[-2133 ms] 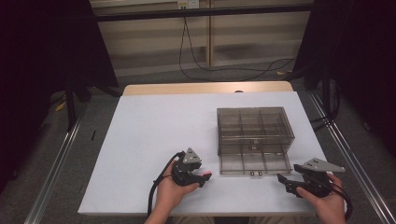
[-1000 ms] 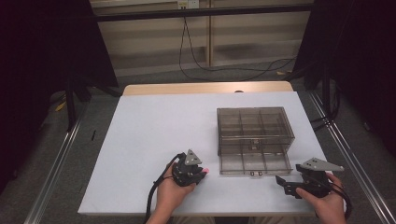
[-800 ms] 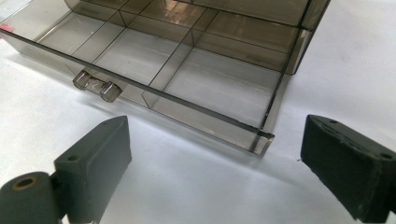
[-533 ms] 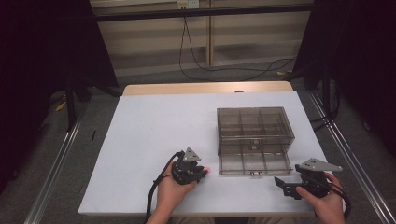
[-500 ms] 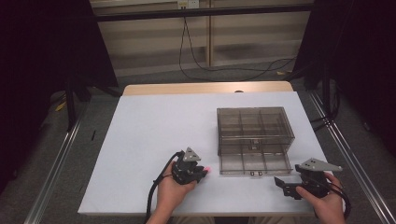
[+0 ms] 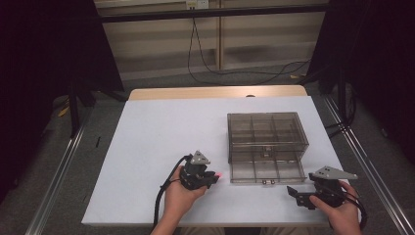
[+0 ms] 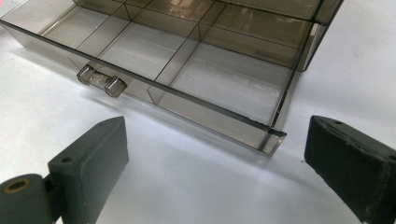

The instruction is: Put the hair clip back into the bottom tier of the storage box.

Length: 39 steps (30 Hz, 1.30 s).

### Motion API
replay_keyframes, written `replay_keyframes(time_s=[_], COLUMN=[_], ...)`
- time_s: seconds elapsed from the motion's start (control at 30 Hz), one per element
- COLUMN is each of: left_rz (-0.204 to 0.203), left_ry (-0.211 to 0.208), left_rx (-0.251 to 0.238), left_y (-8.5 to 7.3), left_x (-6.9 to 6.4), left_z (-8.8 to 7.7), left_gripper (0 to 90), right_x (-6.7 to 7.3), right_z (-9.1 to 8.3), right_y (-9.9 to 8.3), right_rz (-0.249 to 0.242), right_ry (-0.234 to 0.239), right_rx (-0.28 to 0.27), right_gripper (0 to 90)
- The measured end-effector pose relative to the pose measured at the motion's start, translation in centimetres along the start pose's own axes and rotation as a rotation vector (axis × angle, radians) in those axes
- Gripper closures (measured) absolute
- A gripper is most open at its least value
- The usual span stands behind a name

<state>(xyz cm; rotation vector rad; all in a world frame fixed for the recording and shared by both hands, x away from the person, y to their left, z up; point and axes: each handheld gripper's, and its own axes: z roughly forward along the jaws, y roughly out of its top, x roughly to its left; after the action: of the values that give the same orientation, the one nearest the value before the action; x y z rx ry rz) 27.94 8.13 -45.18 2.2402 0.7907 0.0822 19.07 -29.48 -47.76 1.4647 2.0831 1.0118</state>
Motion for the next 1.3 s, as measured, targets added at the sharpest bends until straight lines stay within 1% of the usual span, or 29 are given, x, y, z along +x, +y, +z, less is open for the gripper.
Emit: replay_keyframes(time_s=[0.03, 0.13, 0.17, 0.2, 0.23, 0.27, 0.3, 0.33, 0.37, 0.4, 0.53, 0.6, 0.63, 0.67, 0.7, 0.77, 0.83, 0.9, 0.93, 1.03, 1.1, 1.17, 1.2, 1.23, 1.3], left_rz=[-0.011, -0.009, -0.002, -0.006, -0.001, -0.012, -0.006, -0.004, -0.009, -0.003, -0.006, -0.001, -0.002, 0.007, 0.001, 0.009, 0.000, 0.007, 0.001, 0.008, 0.001, 0.003, 0.004, 0.006, 0.001], left_ry=[-0.005, -0.008, -0.012, -0.013, -0.007, -0.015, -0.009, -0.012, -0.015, -0.014, -0.017, -0.020, -0.024, -0.025, -0.030, -0.031, -0.033, -0.035, -0.041, -0.046, -0.044, -0.044, -0.043, -0.039, -0.050], left_rx=[-0.008, -0.006, -0.002, 0.003, -0.002, -0.005, -0.003, 0.010, -0.003, 0.010, -0.006, 0.006, 0.004, 0.012, 0.007, 0.014, -0.001, 0.013, 0.007, 0.011, -0.002, 0.005, -0.006, -0.001, -0.003], left_y=[0.1, 0.5, 0.6, 0.7, 0.9, 1.0, 1.2, 1.3, 1.4, 1.6, 2.1, 2.4, 2.5, 2.6, 2.7, 3.0, 3.2, 3.4, 3.5, 3.8, 4.0, 4.2, 4.2, 4.4, 4.5], left_x=[0.0, 0.0, 0.1, 0.0, 0.0, 0.0, 0.0, 0.0, 0.0, 0.0, -0.2, -0.2, -0.3, -0.2, -0.3, -0.4, -0.4, -0.4, -0.4, -0.4, -0.6, -0.6, -0.7, -0.8, -0.8], left_z=[-0.1, -0.3, -0.3, -0.4, -0.4, -0.4, -0.4, -0.5, -0.4, -0.5, -0.4, -0.5, -0.5, -0.6, -0.6, -0.6, -0.6, -0.7, -0.7, -0.7, -0.7, -0.7, -0.6, -0.6, -0.6], left_gripper=[76.3, 76.3, 76.3, 76.3, 76.3, 76.3, 76.3, 76.3, 76.3, 76.3, 76.3, 76.3, 76.3, 76.3, 76.3, 76.3, 76.3, 76.3, 76.3, 76.3, 76.3, 76.3, 76.3, 76.3, 76.3], right_x=[0.0, 0.1, 0.1, 0.1, 0.1, 0.1, 0.1, 0.1, 0.1, 0.1, 0.1, 0.1, 0.0, 0.0, 0.0, 0.1, 0.1, 0.1, 0.1, 0.1, 0.1, 0.1, 0.1, 0.1, 0.1], right_z=[0.0, 0.0, 0.0, 0.0, 0.0, 0.0, 0.0, 0.0, 0.0, 0.0, 0.0, 0.0, 0.0, 0.0, 0.0, 0.0, 0.0, 0.0, 0.0, 0.0, 0.0, 0.0, 0.0, 0.0, 0.0], right_y=[0.0, 0.0, 0.0, 0.0, 0.0, 0.0, 0.0, 0.0, 0.0, 0.0, 0.1, 0.0, 0.0, 0.0, 0.0, 0.1, 0.1, 0.1, 0.1, 0.1, 0.1, 0.1, 0.1, 0.1, 0.1], right_rz=[0.001, -0.002, -0.002, -0.001, 0.000, -0.001, 0.000, -0.002, 0.000, -0.001, 0.000, 0.001, 0.000, -0.001, 0.000, 0.002, -0.002, 0.000, -0.002, -0.003, -0.004, -0.004, -0.004, -0.005, -0.005], right_ry=[-0.002, -0.002, -0.003, -0.001, 0.001, 0.002, 0.002, 0.003, 0.003, 0.004, 0.003, 0.004, 0.005, 0.007, 0.007, 0.007, 0.007, 0.007, 0.008, 0.009, 0.011, 0.011, 0.013, 0.012, 0.013], right_rx=[0.000, 0.001, 0.003, 0.002, 0.002, 0.003, 0.004, 0.003, 0.004, 0.004, 0.000, 0.004, 0.004, 0.005, 0.005, 0.001, 0.002, 0.000, 0.002, 0.005, 0.004, 0.004, 0.004, 0.005, 0.004], right_gripper=[6.4, 6.4, 6.4, 6.4, 6.4, 6.4, 6.4, 6.4, 6.4, 6.4, 6.4, 6.4, 6.4, 6.4, 6.4, 6.5, 6.5, 6.5, 6.5, 6.5, 6.5, 6.5, 6.5, 6.6, 6.6])
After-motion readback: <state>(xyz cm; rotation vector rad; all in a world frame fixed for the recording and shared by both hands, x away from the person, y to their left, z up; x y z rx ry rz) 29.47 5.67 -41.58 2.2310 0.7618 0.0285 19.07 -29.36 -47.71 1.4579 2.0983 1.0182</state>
